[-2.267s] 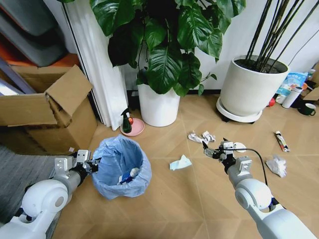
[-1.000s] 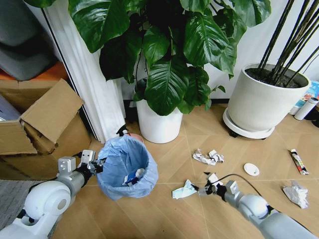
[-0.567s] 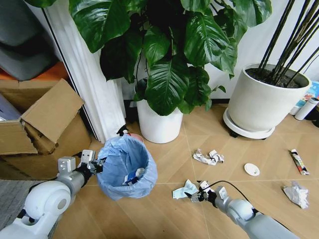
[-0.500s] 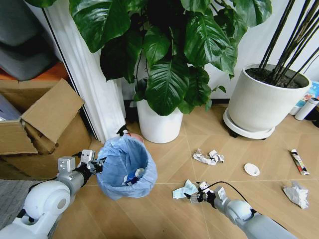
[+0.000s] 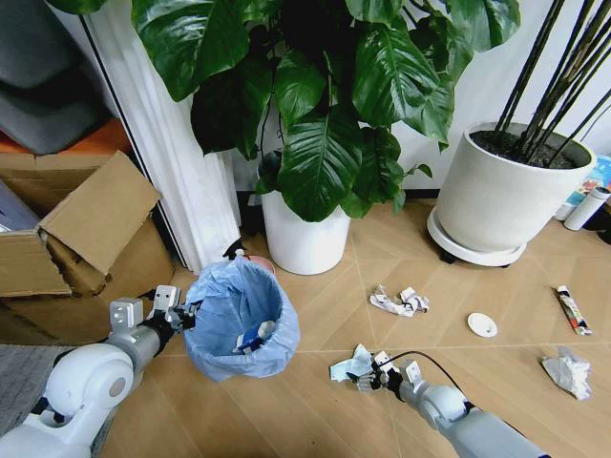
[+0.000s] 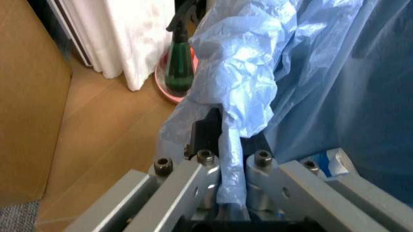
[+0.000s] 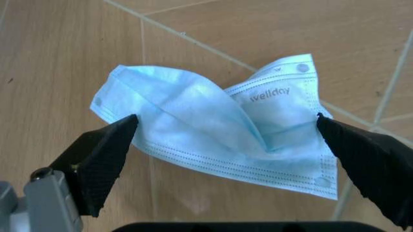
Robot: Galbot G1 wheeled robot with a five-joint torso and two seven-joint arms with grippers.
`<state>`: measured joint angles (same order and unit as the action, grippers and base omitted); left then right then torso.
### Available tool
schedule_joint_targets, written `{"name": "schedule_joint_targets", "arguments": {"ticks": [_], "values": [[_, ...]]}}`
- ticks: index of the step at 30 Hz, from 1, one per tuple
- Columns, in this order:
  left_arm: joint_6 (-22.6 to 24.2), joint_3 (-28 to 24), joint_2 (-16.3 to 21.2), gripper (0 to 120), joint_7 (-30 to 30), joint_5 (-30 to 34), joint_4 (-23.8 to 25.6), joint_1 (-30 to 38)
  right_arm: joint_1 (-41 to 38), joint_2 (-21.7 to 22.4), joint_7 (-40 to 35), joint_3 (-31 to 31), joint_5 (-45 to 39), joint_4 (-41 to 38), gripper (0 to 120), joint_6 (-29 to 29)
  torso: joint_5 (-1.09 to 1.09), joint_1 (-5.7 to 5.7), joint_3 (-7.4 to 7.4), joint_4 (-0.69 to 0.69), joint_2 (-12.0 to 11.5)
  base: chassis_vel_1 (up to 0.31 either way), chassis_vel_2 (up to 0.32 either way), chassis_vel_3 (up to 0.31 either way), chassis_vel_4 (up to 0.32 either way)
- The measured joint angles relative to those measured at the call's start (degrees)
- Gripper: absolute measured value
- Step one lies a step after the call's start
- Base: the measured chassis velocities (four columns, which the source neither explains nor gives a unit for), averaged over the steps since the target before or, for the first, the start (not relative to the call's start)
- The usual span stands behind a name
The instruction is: Pick up the trash bin and place the garbage on the floor into it.
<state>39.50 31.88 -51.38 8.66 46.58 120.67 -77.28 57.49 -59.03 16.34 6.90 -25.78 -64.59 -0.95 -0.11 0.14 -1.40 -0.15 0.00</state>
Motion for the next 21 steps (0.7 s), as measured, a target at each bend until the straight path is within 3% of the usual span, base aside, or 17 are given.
{"name": "schedule_joint_targets", "arguments": {"ticks": [9, 21], "values": [[-0.1, -0.1, 0.1, 0, -0.3, 0.0, -0.2, 0.3, -0.2, -1.8, -0.5, 0.1, 0.4, 1.5, 100, 0.1, 0.01, 0.0, 0.0, 0.0, 0.0, 0.0, 0.0, 0.0, 0.0], [-0.1, -0.1, 0.3, 0, -0.6, 0.0, -0.1, 0.0, 0.1, -2.9, -1.5, -0.3, 0.5, 2.0, 58, 0.2, -0.02, 0.0, 0.01, -0.01, 0.0, 0.0, 0.0, 0.0, 0.0]]}}
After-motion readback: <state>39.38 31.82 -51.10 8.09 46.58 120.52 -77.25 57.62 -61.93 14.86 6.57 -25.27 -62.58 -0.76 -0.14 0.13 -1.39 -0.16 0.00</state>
